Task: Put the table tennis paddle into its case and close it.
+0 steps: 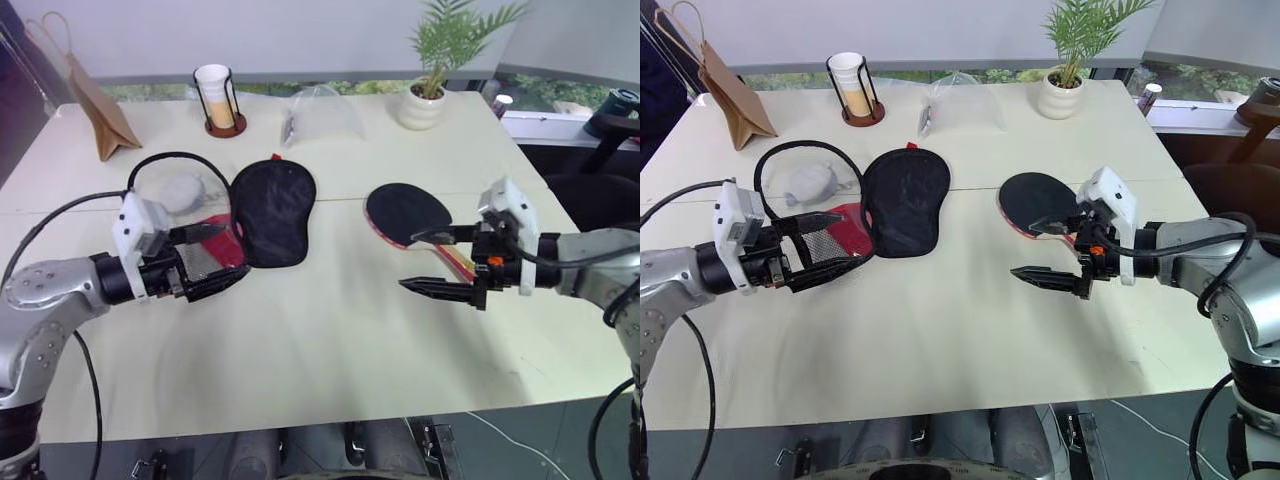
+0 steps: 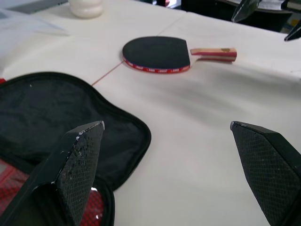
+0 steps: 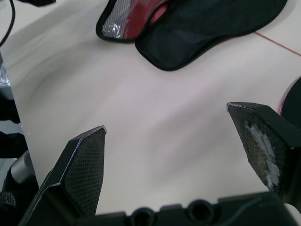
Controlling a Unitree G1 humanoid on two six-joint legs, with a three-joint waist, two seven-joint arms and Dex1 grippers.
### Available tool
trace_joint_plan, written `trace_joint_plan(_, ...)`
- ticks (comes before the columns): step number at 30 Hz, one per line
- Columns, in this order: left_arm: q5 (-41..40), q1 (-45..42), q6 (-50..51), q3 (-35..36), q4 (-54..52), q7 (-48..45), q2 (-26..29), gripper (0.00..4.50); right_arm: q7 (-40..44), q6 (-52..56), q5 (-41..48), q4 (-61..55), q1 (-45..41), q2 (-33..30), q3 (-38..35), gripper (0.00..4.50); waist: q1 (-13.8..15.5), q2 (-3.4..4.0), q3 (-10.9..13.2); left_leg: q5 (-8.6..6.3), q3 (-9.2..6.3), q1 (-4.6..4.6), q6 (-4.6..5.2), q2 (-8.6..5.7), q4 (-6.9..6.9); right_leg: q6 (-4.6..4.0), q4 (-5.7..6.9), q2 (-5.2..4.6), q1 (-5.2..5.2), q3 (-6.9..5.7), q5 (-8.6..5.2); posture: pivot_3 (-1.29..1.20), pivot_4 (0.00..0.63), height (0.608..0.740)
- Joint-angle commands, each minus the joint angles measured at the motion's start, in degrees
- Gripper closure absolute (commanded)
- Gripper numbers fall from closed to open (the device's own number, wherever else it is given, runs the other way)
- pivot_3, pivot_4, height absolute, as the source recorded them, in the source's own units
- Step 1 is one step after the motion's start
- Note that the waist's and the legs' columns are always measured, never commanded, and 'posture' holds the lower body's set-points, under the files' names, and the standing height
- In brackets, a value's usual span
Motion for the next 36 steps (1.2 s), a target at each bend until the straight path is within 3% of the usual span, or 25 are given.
trace_joint_plan(1,-0.5,0.2,-0.4,1.6,-1.6,0.3,0.4,0.04,-1.5,-1.0,1.2,-1.6,-0.4,0.1,-1.4,0.00,0.0,0.00,0.0,0.00,-0.01,0.00,0.00,0.00,0.00,0.00,0.00,0.00,0.00,0.00,0.00,0.00,0.150,0.740)
trace_joint_plan(28,-1.6,1.3,0.4,1.6,-2.6,1.5,0.7,0.04,-9.2,1.3,3.2,0.1,-3.3,2.1,2.2,0.00,0.0,0.00,0.0,0.00,-0.05,-0.01,0.00,0.00,0.00,0.00,0.00,0.00,-0.01,0.00,0.00,0.00,0.150,0.740)
trace_joint_plan(33,1.2,1.0,-1.4,1.0,0.0,1.7,0.7,0.04,-17.5,6.0,0.1,5.1,-11.1,10.2,9.9,0.00,-0.6,0.00,0.0,0.00,-0.04,0.02,0.00,0.02,0.00,-0.04,0.01,0.04,-0.03,0.03,0.03,0.00,0.150,0.740)
trace_joint_plan(36,4.2,-0.4,-3.7,0.5,4.0,1.1,1.2,0.04,-25.0,7.6,-6.2,14.8,-17.7,19.8,17.6,0.00,-0.4,0.01,0.0,0.01,0.02,0.03,0.00,0.05,-0.01,-0.10,0.08,0.13,-0.07,0.01,0.05,0.00,0.150,0.740)
